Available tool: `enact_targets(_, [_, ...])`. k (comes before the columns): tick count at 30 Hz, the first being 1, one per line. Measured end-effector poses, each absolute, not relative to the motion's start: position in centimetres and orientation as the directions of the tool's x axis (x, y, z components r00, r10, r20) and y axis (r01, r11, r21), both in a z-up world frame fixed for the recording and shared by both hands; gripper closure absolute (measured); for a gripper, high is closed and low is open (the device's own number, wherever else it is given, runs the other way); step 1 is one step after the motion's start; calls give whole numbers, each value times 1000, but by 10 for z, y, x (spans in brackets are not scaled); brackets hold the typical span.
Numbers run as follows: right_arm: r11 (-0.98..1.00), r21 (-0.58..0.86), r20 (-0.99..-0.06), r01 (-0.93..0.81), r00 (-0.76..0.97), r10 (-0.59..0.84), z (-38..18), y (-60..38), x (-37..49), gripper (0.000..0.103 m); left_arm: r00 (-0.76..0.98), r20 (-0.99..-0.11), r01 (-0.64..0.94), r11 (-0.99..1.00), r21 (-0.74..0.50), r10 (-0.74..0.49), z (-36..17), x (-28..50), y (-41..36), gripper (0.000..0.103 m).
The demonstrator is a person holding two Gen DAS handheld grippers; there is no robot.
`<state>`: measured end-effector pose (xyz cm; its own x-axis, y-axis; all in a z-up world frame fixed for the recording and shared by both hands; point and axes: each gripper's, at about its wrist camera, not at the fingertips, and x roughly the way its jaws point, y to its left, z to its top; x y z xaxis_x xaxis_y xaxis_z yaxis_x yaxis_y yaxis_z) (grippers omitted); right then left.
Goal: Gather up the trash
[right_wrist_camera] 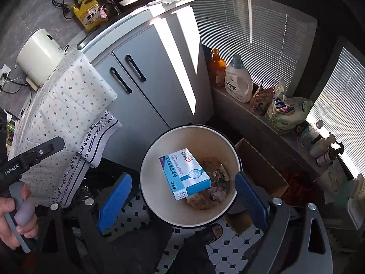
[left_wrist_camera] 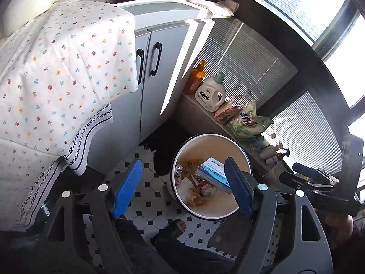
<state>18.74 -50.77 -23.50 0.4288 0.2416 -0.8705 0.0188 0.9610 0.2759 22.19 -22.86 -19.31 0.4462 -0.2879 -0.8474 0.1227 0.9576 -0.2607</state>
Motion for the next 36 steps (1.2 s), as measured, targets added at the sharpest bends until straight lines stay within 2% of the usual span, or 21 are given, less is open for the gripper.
enact_targets(6, [958,286,-886,16,386,258,-245,-513,195,13,489,-844,47,973,-224,-218,-173,198,-186,25])
enact_targets(12, [964,267,-869,14,435,235,-217,-507,197,10,560,-802,13,971,-240,-206,-145,185,-151,24])
enact_targets(17, [965,262,-845,19,488,219,-188,-484,193,9,633,-745,26,968,-251,-210,-113,173,-124,15])
enact_targets(25, [952,287,-815,107,549,184,-152,-443,172,8,673,-723,1,978,-210,-156,-73,140,-74,6])
enact_targets(29, [937,297,-797,183,588,138,-136,-427,153,8,696,-708,-10,984,-179,-122,-53,117,-50,6])
enact_targets(36, [941,288,-773,176,622,121,-99,-391,117,8,740,-665,-24,986,-168,-95,-22,80,-12,6])
